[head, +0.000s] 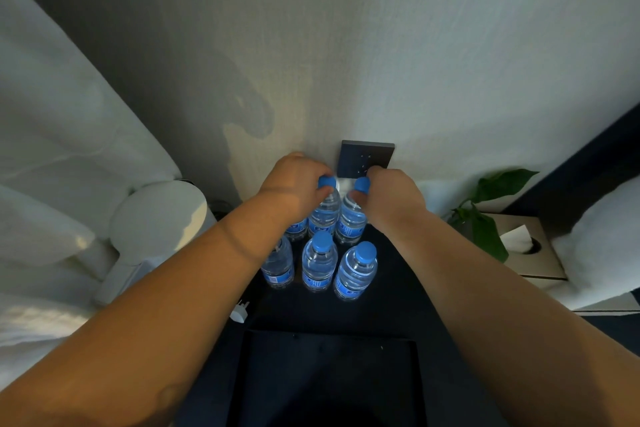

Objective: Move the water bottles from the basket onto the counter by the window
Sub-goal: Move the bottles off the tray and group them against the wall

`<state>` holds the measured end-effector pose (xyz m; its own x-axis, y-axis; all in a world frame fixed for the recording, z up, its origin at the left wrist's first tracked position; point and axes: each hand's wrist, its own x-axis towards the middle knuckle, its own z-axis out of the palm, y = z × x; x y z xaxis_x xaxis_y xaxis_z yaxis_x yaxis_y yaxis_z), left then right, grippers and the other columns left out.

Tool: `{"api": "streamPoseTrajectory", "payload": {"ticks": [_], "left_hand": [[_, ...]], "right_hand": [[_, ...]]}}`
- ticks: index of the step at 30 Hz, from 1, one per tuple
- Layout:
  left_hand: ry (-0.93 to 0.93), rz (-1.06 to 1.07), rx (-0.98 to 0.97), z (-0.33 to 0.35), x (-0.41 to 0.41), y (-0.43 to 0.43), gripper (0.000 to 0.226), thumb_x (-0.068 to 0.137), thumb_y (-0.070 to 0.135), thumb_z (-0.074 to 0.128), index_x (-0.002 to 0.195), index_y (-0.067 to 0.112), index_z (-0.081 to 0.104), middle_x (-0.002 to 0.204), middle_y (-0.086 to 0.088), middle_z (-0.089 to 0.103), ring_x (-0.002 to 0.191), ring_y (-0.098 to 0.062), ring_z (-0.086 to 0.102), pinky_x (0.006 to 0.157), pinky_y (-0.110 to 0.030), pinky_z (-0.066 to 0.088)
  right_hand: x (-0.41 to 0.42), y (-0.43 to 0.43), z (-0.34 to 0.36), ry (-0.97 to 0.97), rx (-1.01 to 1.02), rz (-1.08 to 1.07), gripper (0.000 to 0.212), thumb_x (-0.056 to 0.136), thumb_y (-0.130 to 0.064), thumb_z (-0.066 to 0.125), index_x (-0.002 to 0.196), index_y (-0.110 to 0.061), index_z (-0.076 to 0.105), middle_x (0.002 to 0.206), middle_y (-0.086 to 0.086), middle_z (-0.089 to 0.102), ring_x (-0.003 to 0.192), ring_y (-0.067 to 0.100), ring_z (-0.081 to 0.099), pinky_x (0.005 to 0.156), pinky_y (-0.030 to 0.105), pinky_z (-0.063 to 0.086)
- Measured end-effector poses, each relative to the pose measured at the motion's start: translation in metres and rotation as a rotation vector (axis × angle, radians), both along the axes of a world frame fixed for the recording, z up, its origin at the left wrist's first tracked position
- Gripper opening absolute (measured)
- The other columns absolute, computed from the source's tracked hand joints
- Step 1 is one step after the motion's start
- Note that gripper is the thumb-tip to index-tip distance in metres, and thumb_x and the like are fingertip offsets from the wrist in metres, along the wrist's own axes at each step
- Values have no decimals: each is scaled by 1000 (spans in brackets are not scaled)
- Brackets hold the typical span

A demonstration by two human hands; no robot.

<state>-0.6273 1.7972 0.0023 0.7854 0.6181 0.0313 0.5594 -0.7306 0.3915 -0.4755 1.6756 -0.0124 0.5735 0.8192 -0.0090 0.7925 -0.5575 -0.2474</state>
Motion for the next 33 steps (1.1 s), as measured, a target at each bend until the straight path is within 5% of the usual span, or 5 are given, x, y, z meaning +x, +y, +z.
{"api": "streamPoseTrajectory", "payload": {"ticks": [17, 26, 33], "left_hand": [[-3, 1, -6, -1, -1, 0, 38, 95, 40, 67, 131, 29, 68, 118, -8, 61, 108, -23, 59, 87, -25, 41], [-10, -9, 3, -1, 0, 0, 39, 96, 39, 66, 133, 28, 67, 122, -8, 64, 116, -23, 56, 96, -30, 43], [-23, -13, 2, 0, -1, -2, 40, 96, 39, 66, 135, 27, 66, 124, -8, 64, 116, -23, 56, 96, -29, 43]], "right_hand": [[-3, -1, -3, -167, -61, -35, 45, 93, -65, 54, 102, -21, 58, 80, -3, 52, 73, 19, 53, 59, 33, 38], [-4, -4, -1, -107, 28, 59, 39, 99, -47, 59, 121, -15, 58, 93, 8, 66, 82, 26, 62, 61, 33, 39], [-4, -5, -6, -95, 35, 25, 39, 100, -49, 57, 117, -15, 56, 80, 0, 51, 72, 19, 49, 59, 32, 36]]}}
